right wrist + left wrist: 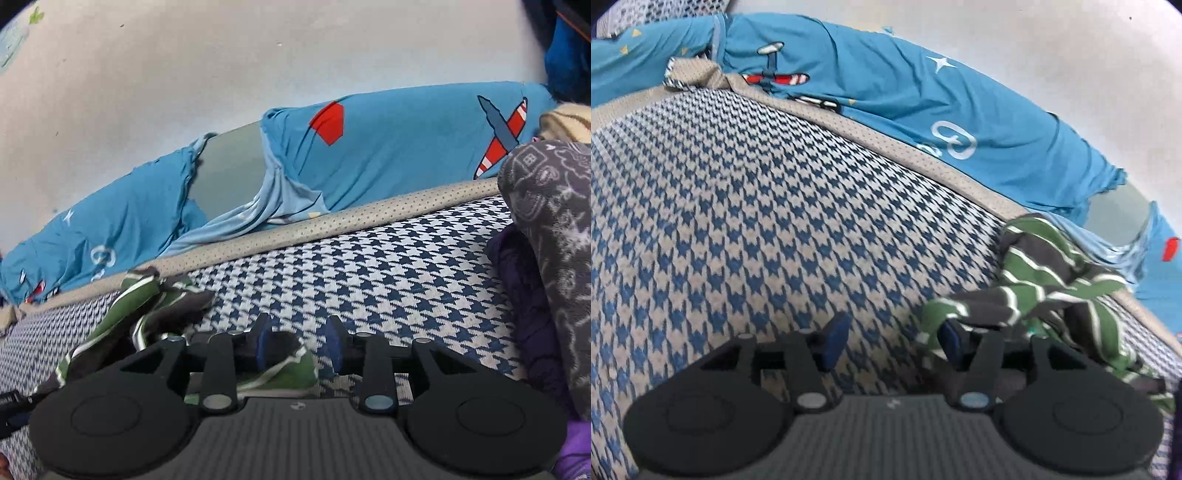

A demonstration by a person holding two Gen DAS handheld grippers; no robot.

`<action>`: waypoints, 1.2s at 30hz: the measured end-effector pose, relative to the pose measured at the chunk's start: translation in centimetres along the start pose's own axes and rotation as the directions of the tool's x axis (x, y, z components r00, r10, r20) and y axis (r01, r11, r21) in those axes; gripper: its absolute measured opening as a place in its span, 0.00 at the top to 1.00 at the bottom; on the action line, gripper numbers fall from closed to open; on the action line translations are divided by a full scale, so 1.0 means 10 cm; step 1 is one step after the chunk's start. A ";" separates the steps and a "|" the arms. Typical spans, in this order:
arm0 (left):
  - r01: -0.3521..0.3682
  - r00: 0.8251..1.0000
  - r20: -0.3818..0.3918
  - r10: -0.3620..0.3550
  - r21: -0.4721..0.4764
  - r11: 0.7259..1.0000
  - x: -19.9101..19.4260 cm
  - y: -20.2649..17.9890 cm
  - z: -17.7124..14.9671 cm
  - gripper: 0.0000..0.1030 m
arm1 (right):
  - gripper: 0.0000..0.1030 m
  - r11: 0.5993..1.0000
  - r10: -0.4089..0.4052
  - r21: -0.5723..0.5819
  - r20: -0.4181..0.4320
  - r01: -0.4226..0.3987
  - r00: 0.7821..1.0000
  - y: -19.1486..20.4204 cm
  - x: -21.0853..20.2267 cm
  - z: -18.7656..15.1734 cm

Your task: Fold clothes

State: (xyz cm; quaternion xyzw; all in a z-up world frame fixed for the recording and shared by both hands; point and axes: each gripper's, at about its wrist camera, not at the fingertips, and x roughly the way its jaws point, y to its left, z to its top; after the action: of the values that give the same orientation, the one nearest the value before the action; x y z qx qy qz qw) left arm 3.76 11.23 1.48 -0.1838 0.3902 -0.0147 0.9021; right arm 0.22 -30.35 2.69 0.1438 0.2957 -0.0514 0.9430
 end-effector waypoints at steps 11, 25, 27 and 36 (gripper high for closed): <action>0.110 0.994 -0.034 -0.107 0.115 0.987 -0.32 -0.01 -0.22 0.50 | 0.68 0.973 0.104 -0.203 -0.062 -0.115 0.993 0.46 -0.37 -0.44; 0.122 0.991 -0.075 -0.111 0.160 0.980 -0.41 0.03 -0.42 0.40 | 0.57 0.908 0.269 -0.269 -0.214 -0.321 0.939 0.84 -0.47 -0.91; 0.123 0.991 -0.074 -0.112 0.154 0.980 -0.43 0.06 -0.44 0.39 | 0.57 0.897 0.269 -0.293 -0.235 -0.332 0.934 0.91 -0.46 -0.98; 0.125 0.990 -0.087 -0.112 0.164 0.978 -0.48 0.06 -0.53 0.35 | 0.62 0.893 0.266 -0.298 -0.255 -0.337 0.930 1.04 -0.29 -1.10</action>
State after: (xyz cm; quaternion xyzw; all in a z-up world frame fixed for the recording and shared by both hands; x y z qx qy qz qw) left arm -3.38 10.89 1.30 -0.1288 0.4103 -0.1085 0.8963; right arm -6.24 -17.05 -1.75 0.0292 0.3707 0.1627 0.9139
